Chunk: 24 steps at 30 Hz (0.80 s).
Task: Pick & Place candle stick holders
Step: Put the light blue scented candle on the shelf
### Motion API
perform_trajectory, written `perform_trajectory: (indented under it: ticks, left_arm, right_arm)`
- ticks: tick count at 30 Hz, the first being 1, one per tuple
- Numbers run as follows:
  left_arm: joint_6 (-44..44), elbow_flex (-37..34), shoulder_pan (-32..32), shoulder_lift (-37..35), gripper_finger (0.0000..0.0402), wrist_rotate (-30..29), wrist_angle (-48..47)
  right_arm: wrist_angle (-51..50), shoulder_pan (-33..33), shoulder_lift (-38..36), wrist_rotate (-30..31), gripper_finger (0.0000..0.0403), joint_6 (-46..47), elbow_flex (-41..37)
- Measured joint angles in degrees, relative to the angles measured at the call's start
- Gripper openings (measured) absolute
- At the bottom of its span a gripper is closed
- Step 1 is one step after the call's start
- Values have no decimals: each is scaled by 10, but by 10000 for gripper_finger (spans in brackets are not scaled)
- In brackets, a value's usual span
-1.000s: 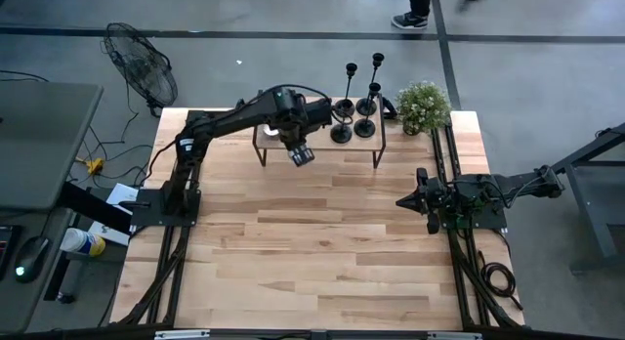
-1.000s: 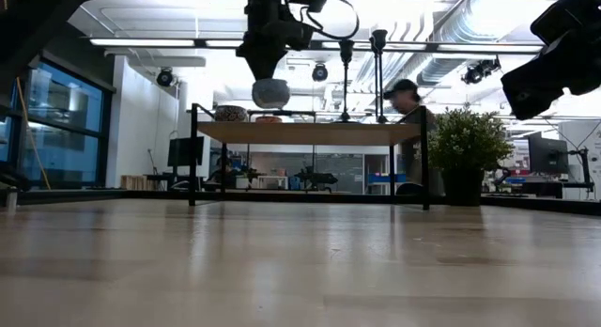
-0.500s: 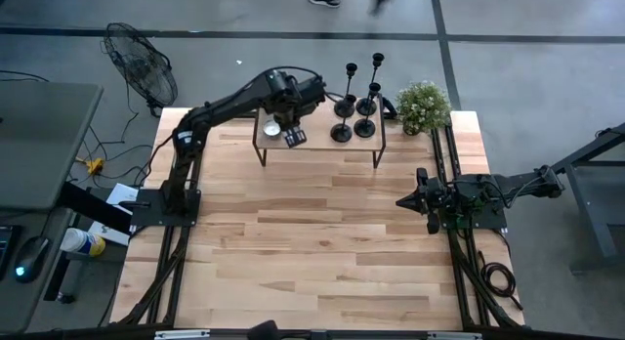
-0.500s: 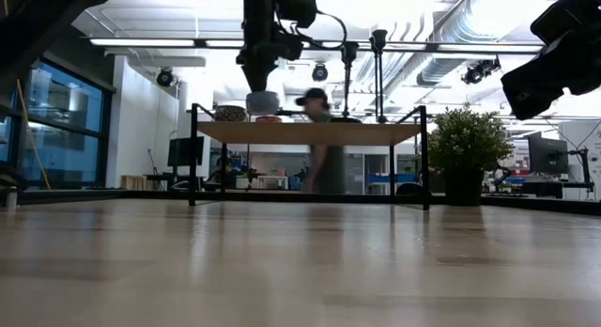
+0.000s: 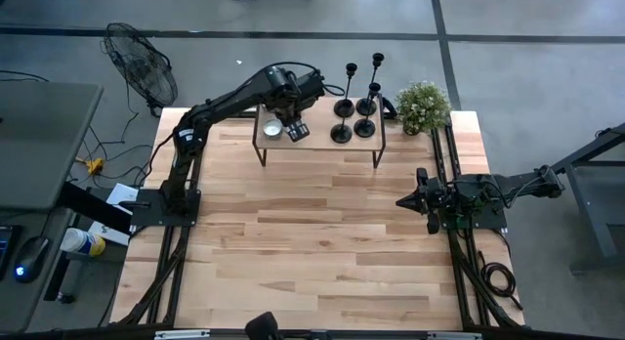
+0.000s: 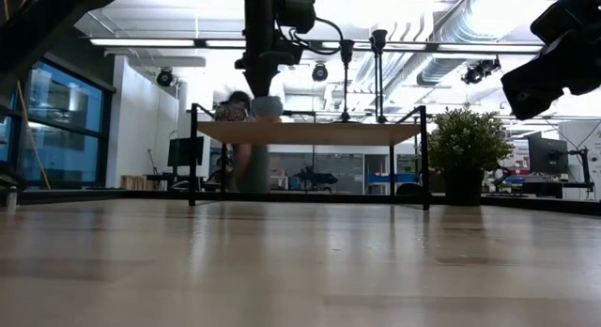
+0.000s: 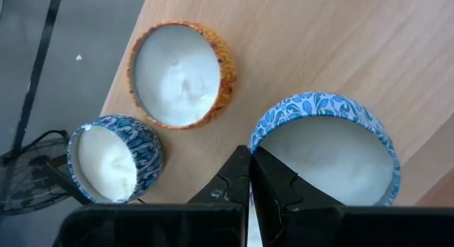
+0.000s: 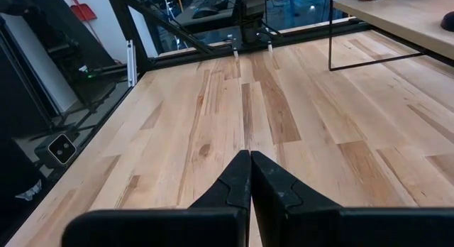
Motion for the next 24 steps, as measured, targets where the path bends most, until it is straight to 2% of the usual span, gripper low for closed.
perform_trajectory:
  ticks: [11,24]
  left_arm:
    - [-35,-19,5,0,0,-2,10]
    - [-35,-24,7,0,0,-4,14]
  right_arm:
    - [0,0,0,0,0,0,0]
    - [0,0,0,0,0,0,0]
